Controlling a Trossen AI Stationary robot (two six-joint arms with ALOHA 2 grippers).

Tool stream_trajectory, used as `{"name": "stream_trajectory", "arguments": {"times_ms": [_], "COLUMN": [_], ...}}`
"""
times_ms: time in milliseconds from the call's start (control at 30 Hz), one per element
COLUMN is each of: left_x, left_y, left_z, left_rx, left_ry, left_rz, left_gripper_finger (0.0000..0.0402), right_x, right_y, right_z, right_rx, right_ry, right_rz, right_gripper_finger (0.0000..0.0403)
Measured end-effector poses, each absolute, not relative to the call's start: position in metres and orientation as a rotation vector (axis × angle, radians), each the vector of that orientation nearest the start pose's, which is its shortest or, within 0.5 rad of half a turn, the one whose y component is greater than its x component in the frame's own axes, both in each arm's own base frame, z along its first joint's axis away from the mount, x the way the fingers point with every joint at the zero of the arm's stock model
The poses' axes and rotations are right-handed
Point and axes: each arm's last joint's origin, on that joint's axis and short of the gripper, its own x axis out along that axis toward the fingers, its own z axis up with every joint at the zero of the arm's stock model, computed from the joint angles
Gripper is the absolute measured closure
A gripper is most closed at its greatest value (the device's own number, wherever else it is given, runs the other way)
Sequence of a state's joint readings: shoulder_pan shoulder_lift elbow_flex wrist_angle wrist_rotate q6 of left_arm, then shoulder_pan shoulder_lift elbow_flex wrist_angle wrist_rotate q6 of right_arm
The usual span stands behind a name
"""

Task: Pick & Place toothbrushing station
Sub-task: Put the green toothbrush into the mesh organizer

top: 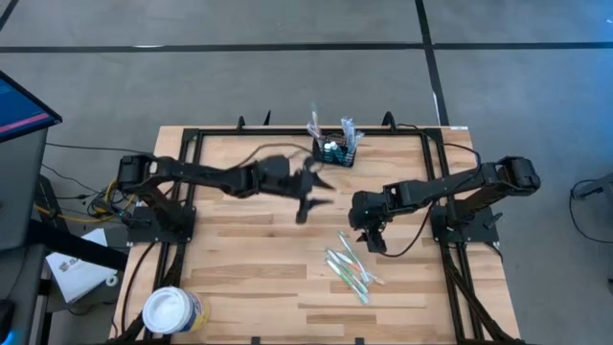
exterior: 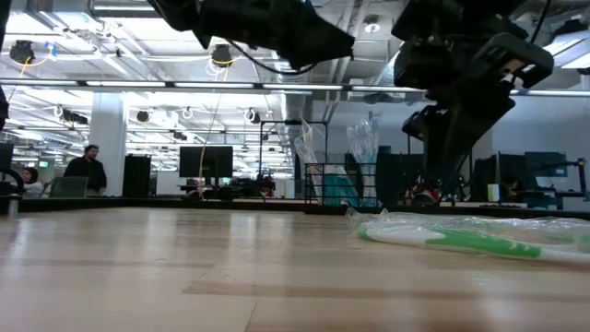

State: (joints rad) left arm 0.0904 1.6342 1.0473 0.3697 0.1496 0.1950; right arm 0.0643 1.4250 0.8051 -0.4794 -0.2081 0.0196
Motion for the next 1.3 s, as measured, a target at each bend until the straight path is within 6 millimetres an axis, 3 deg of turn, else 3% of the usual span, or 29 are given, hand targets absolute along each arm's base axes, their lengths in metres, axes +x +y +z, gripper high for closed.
{"name": "stream_trajectory", "arguments": {"times_ms": [167,333,567,1000,1300], "left_x": [0.370,0.372,0.375,0.375,0.375], "left_y": [-0.005,-0.020,-0.022,-0.022,-0.022], "left_z": [0.253,0.246,0.240,0.238,0.238], "left_rx": [0.240,0.245,0.237,0.237,0.236], "left_ry": [0.226,0.245,0.256,0.266,0.267], "left_rz": [-0.196,-0.242,-0.247,-0.248,-0.247], "left_gripper_finger": [0.0243,0.0243,0.0243,0.0243,0.0243], "right_x": [0.257,0.256,0.254,0.245,0.239], "right_y": [0.017,0.011,0.022,0.068,0.088], "right_z": [0.184,0.184,0.183,0.182,0.178], "right_rx": [0.087,0.092,0.120,0.236,0.345], "right_ry": [1.125,1.141,1.158,1.216,1.214], "right_rz": [0.182,0.150,0.157,0.166,0.074], "right_gripper_finger": [0.0233,0.0233,0.0233,0.0233,0.0233]}}
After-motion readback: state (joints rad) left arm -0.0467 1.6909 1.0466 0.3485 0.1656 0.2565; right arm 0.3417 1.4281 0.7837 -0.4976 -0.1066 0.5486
